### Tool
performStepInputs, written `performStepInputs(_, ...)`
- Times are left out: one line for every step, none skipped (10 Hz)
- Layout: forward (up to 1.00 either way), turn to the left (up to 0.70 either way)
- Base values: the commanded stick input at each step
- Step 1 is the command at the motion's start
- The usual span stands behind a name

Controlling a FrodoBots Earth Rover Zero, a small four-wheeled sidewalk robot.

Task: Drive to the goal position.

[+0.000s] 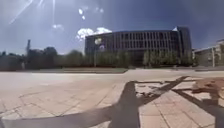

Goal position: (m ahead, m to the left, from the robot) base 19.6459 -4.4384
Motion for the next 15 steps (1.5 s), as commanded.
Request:
performStepInputs(0.7,0.01)
performStepInputs(0.7,0.01)
performStepInputs(0.7,0.01)
performStepInputs(0.7,-0.13)
performStepInputs(0.7,-0.28)
performStepInputs(0.7,-0.33)
performStepInputs(0.7,-0.16)
performStepInputs(0.7,0.01)
performStepInputs(0.7,0.01)
performStepInputs(0.7,0.01)
performStepInputs(0.7,0.01)
performStepInputs(0.7,0.01)
performStepInputs(0.7,0.01)
performStepInputs(0.7,0.01)
performStepInputs(0.7,0.01)
